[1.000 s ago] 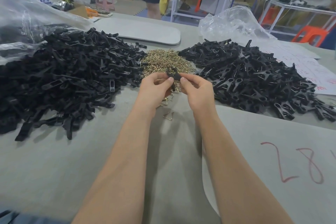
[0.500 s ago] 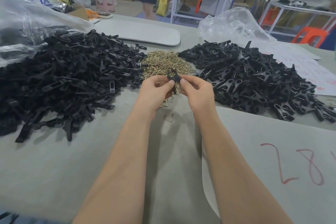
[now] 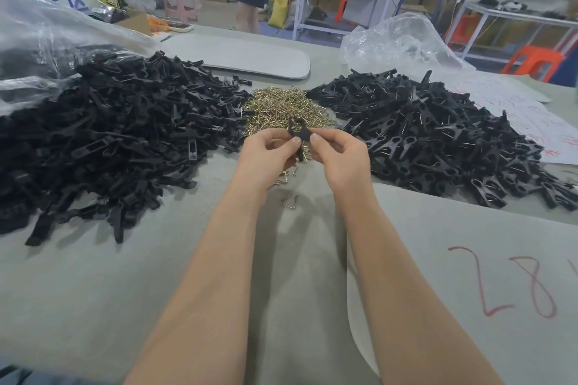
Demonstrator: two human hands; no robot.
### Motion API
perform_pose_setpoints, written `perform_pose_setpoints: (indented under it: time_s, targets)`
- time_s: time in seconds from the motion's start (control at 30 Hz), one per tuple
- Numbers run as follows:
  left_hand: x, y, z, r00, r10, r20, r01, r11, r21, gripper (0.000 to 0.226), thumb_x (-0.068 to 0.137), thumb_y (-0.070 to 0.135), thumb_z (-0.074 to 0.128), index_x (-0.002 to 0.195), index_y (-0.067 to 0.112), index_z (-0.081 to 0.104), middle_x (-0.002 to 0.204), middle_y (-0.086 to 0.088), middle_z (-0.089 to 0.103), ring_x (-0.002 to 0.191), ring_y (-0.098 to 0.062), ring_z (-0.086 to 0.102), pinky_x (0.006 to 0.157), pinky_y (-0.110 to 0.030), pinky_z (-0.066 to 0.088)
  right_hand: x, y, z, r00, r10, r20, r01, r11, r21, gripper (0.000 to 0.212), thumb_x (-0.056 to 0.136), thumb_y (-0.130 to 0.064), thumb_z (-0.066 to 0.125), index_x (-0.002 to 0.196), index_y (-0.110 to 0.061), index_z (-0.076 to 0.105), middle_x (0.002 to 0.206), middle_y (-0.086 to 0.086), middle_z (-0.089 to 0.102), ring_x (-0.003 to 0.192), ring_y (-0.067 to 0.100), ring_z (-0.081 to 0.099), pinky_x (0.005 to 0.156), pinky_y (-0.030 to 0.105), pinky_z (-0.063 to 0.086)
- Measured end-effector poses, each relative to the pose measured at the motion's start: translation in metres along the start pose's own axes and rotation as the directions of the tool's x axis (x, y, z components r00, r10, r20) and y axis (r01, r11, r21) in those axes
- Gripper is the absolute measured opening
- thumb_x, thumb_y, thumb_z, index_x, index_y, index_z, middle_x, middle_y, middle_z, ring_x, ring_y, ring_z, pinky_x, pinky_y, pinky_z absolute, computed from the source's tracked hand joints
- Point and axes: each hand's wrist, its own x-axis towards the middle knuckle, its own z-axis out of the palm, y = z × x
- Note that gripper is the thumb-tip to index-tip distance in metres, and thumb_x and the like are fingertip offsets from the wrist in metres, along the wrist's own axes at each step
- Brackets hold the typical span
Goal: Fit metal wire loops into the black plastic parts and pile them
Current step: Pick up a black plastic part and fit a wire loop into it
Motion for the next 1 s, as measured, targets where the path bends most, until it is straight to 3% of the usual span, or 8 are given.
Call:
perform_pose_setpoints:
  time_s: [0.2,0.33,0.5,0.57,0.7,0.83,0.93,1.0]
  targets:
    - [-0.002,0.002,0.002,1.000,0.004,0.007,-0.004,1.000,-0.016,0.013,0.089,0.007,0.063,0.083,0.019,0.061,0.074,0.004,0.066,0.068,-0.004,0.065,0.068,-0.018,0.055,0.000,0.001,-0.001,0.999,-0.005,-0.039,0.005,1.000,0.010,0.012,0.090,-0.003,0.058,0.096,-0.008,0.067,0.083,0.003,0.066,0.078,0.011,0.061,0.086,0.030,0.052]
    - [-0.003,0.003,0.000,1.000,0.004,0.014,-0.003,1.000,-0.014,0.013,0.090,0.006,0.062,0.085,0.018,0.061,0.077,0.001,0.065,0.072,-0.009,0.064,0.069,-0.019,0.054,-0.001,0.000,-0.001,1.000,-0.012,0.003,0.012,1.000,0.001,0.015,0.089,-0.002,0.059,0.089,-0.015,0.066,0.076,-0.005,0.065,0.072,0.005,0.060,0.081,0.026,0.052]
    - [-0.004,0.005,-0.002,1.000,-0.018,0.023,0.020,0.998,-0.066,0.006,0.089,0.006,0.063,0.091,0.012,0.064,0.081,-0.001,0.067,0.074,-0.009,0.066,0.071,-0.017,0.055,-0.002,-0.002,-0.004,0.999,0.002,0.046,-0.002,1.000,0.004,0.014,0.090,-0.003,0.059,0.090,-0.015,0.066,0.073,-0.003,0.064,0.067,0.004,0.058,0.072,0.019,0.052]
    - [-0.005,0.007,-0.002,0.999,-0.024,0.027,0.026,0.996,-0.089,0.006,0.091,0.008,0.062,0.094,0.010,0.066,0.081,-0.001,0.069,0.072,-0.007,0.067,0.070,-0.016,0.055,-0.002,-0.004,-0.005,0.997,0.037,0.071,-0.041,0.998,0.049,0.015,0.091,-0.003,0.057,0.090,-0.015,0.066,0.074,0.001,0.063,0.066,0.005,0.056,0.067,0.015,0.051]
    - [-0.008,0.011,-0.001,0.998,-0.025,0.064,0.034,0.989,-0.142,0.008,0.092,0.009,0.059,0.089,0.013,0.066,0.070,0.003,0.069,0.065,-0.006,0.065,0.070,-0.018,0.056,-0.001,-0.008,-0.010,0.983,0.105,0.153,-0.134,0.973,0.189,0.018,0.093,-0.001,0.050,0.101,-0.001,0.067,0.083,0.013,0.062,0.071,0.015,0.052,0.070,0.023,0.047]
    - [-0.008,0.012,-0.002,0.996,-0.051,0.079,0.061,0.990,-0.127,0.009,0.089,0.015,0.064,0.095,0.022,0.062,0.081,0.005,0.066,0.073,-0.006,0.064,0.077,-0.024,0.055,-0.002,-0.013,-0.014,0.962,0.152,0.228,-0.219,0.925,0.310,0.020,0.094,-0.002,0.047,0.089,-0.004,0.066,0.072,0.005,0.063,0.065,0.011,0.051,0.058,0.017,0.044]
    - [-0.009,0.014,-0.004,0.984,-0.041,0.173,0.067,0.987,-0.143,0.007,0.089,0.011,0.063,0.095,0.015,0.062,0.062,0.011,0.063,0.073,-0.006,0.063,0.076,-0.021,0.055,-0.001,-0.014,-0.013,0.946,0.240,0.217,-0.309,0.869,0.386,0.014,0.093,-0.002,0.050,0.084,-0.006,0.061,0.068,0.004,0.062,0.063,0.013,0.051,0.055,0.017,0.045]
    - [-0.009,0.015,-0.003,0.987,-0.017,0.161,0.042,0.988,-0.151,0.004,0.089,0.009,0.063,0.092,0.010,0.062,0.058,0.011,0.062,0.071,-0.006,0.063,0.079,-0.021,0.054,0.000,-0.013,-0.010,0.941,0.277,0.194,-0.335,0.848,0.412,0.007,0.093,-0.006,0.055,0.086,-0.007,0.055,0.073,0.007,0.062,0.067,0.015,0.057,0.060,0.019,0.050]
